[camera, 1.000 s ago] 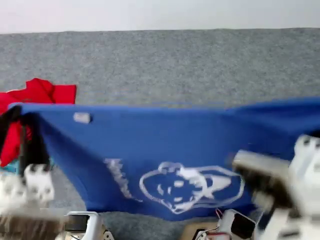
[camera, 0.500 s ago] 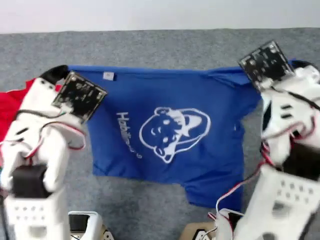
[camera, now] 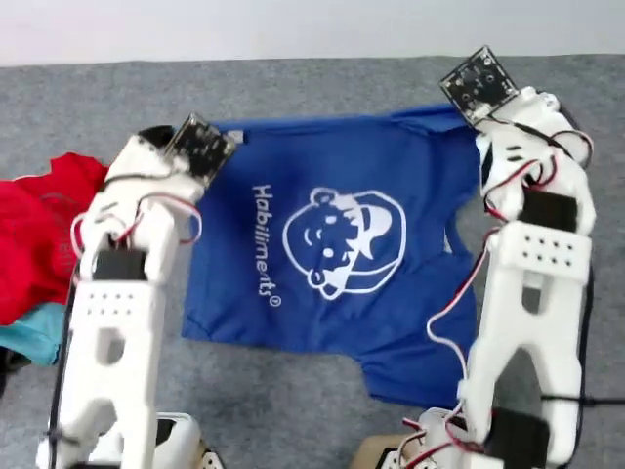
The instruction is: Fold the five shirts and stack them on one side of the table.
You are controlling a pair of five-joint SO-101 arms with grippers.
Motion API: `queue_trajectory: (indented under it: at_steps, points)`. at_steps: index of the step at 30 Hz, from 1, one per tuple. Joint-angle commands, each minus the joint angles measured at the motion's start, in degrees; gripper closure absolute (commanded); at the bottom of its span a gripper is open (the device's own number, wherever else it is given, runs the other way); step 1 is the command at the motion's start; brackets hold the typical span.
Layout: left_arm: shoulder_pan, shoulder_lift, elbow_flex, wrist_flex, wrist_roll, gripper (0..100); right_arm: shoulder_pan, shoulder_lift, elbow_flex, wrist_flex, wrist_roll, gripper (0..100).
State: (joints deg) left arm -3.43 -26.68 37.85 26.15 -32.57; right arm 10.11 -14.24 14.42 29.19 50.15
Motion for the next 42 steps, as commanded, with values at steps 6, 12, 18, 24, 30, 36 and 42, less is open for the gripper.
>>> queue_trajectory:
  at_steps: [6,12,18,24,30,36,42]
  points:
    - [0.1,22.9,-22.5,-1.8,-0.5,99,0.0,13.8,-14.0,-4.5,0.5,98.9]
    - [0.2,33.5,-35.7,2.7,-0.5,99,-0.1,26.0,-29.5,-3.9,0.6,98.9]
    - [0.1,39.4,-44.4,6.5,-0.5,99,-0.3,33.0,-39.6,-2.2,0.6,98.9]
    - [0.2,41.8,-49.1,18.4,-0.6,99,-1.3,33.8,-41.5,8.0,0.7,98.9]
    - [0.2,41.3,-50.3,32.0,-2.2,99,-2.0,31.8,-41.8,24.8,2.5,98.9]
    - [1.1,41.3,-50.7,48.1,-8.7,99,-2.3,28.0,-41.8,41.8,4.3,98.9]
    - [2.9,41.3,-50.7,59.5,-12.7,99,-2.5,24.5,-41.8,56.4,5.5,98.9]
